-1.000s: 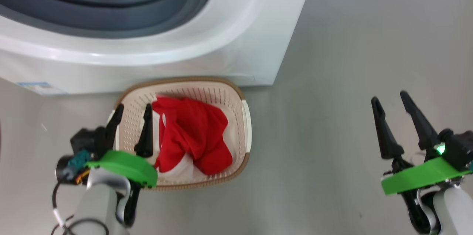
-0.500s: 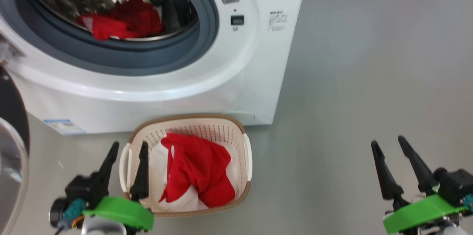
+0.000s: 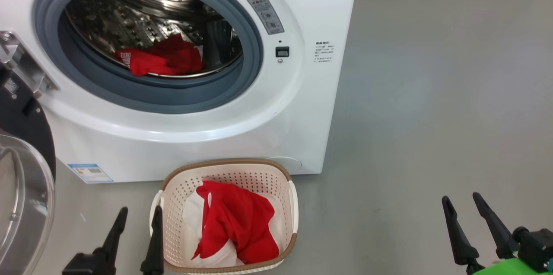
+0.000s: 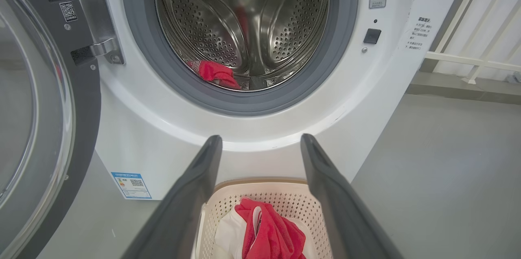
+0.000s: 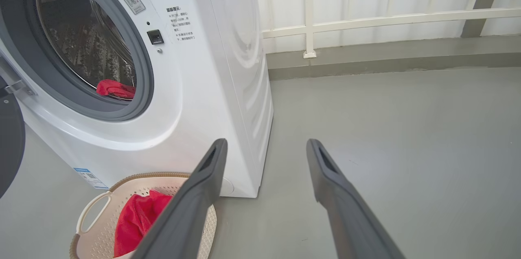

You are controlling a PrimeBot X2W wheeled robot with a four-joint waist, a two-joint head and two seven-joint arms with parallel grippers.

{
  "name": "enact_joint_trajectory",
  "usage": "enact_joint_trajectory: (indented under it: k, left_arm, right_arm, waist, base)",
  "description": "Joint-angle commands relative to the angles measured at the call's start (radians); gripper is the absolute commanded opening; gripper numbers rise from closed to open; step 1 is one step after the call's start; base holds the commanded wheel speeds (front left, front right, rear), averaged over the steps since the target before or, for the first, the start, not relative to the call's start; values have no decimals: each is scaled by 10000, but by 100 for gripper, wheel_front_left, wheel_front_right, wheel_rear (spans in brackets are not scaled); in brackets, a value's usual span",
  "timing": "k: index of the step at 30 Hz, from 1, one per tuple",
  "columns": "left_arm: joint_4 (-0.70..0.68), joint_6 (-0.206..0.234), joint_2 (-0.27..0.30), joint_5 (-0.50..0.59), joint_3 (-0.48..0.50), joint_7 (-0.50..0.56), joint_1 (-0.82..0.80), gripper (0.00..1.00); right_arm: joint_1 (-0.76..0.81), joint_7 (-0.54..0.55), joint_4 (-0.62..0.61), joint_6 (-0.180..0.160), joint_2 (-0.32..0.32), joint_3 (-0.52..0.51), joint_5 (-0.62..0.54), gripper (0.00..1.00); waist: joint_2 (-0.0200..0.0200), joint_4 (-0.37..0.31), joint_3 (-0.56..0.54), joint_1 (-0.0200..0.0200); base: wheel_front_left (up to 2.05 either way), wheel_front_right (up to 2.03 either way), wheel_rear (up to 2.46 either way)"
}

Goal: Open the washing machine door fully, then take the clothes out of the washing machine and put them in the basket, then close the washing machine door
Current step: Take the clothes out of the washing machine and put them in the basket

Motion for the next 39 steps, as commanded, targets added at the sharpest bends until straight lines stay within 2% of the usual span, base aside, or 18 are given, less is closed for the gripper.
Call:
enact_joint_trajectory:
  k: [1, 11, 26, 32, 39]
  left_arm:
    - [-359, 35, 170, -30, 371, -53, 28, 100]
    - [-876, 207, 170, -70, 406, -53, 652, 100]
    - [-999, 341, 170, -85, 215, -53, 468, 100]
    - [-706, 361, 170, 166, 18, -53, -41, 100]
    - [80, 336, 218, 907, -326, -53, -1760, 100]
  right_arm:
    - [35, -65, -263, 62, -139, 98, -32, 100]
    - [315, -65, -315, 62, -99, -21, -60, 100]
    - [168, -65, -374, 62, -70, -109, -87, 100]
    - [-42, -65, -428, 62, -59, -99, -85, 100]
    - [-599, -65, -523, 62, -6, 30, -81, 100]
  waist:
    - [0, 30, -74, 0]
    - [0, 35, -152, 0]
    - [0, 10, 117, 0]
    - [0, 34, 456, 0]
    - [0, 48, 1317, 0]
  base:
    - [0, 0, 0]
    - [0, 0, 0]
    - [0, 0, 0]
    - [0, 0, 0]
    - [0, 0, 0]
